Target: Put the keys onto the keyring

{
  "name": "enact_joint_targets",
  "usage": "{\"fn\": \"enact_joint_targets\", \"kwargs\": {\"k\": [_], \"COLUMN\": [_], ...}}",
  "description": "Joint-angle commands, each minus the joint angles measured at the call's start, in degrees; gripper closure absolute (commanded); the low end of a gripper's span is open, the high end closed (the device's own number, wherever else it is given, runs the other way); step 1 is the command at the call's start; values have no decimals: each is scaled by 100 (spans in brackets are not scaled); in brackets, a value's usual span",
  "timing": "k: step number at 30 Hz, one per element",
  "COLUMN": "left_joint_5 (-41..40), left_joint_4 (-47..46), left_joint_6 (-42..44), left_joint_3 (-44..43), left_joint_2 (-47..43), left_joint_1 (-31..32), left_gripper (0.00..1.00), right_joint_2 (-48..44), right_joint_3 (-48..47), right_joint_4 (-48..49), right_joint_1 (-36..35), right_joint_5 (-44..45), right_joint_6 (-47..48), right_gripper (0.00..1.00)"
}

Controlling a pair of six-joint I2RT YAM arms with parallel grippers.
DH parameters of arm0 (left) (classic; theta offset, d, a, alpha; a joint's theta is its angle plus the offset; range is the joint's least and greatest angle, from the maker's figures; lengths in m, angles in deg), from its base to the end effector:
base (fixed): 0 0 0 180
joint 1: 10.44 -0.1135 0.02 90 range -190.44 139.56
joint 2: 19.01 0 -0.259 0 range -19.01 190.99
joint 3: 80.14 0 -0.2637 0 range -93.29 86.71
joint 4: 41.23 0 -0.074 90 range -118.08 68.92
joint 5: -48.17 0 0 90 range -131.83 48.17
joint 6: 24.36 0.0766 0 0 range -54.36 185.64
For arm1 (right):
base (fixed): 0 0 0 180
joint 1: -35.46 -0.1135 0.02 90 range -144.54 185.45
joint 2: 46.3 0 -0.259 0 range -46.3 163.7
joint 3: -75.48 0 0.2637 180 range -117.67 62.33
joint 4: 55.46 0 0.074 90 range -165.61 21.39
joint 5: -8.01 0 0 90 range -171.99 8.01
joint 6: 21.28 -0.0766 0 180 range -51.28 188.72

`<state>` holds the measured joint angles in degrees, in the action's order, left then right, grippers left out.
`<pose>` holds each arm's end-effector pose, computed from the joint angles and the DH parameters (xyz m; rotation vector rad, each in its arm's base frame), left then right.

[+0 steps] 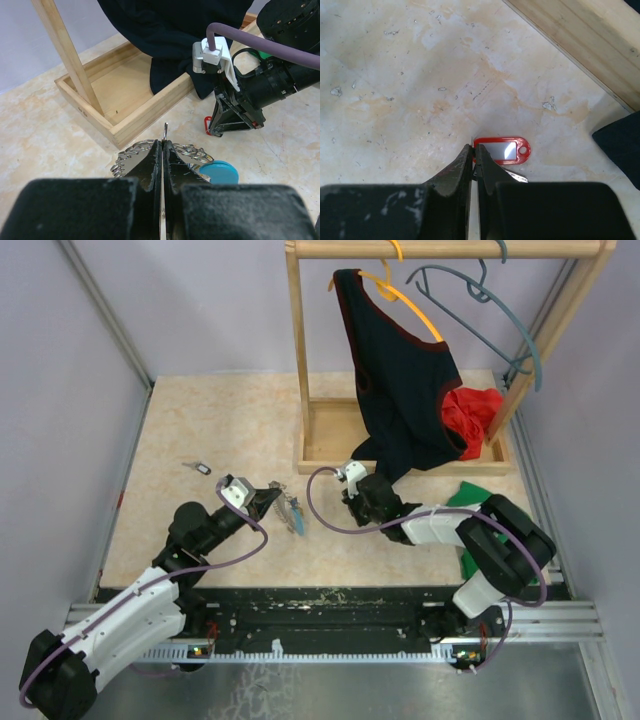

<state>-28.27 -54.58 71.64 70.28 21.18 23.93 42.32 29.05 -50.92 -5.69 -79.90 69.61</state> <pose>0.1794 -0.1445 0.2392 0.7117 1.3792 -0.5734 0.2491 0.2140 0.1034 -0.7880 2.1069 0.3420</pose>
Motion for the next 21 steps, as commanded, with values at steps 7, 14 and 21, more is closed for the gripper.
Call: {"fn": "enact_joint_targets", "kwargs": {"k": [7,14,21], "left_joint_5": [82,274,685], "left_joint_4": [-196,-228,-381], "left_joint_6": [-27,66,282], "left_joint_3": [-10,-16,16], "left_joint_2": [-40,112,177], "left_joint_1": [35,35,28], "left_gripper": [99,99,100], "right_joint_2": [-78,-769,-1636], "right_joint_3": [-200,-518,-869], "right_joint_4": [-4,-961,-1556], "right_joint_1": [-34,-42,-42], "right_joint_5": [-54,-502,-1319], "right_joint_6": [80,596,1059], "right_gripper": [100,100,100]}}
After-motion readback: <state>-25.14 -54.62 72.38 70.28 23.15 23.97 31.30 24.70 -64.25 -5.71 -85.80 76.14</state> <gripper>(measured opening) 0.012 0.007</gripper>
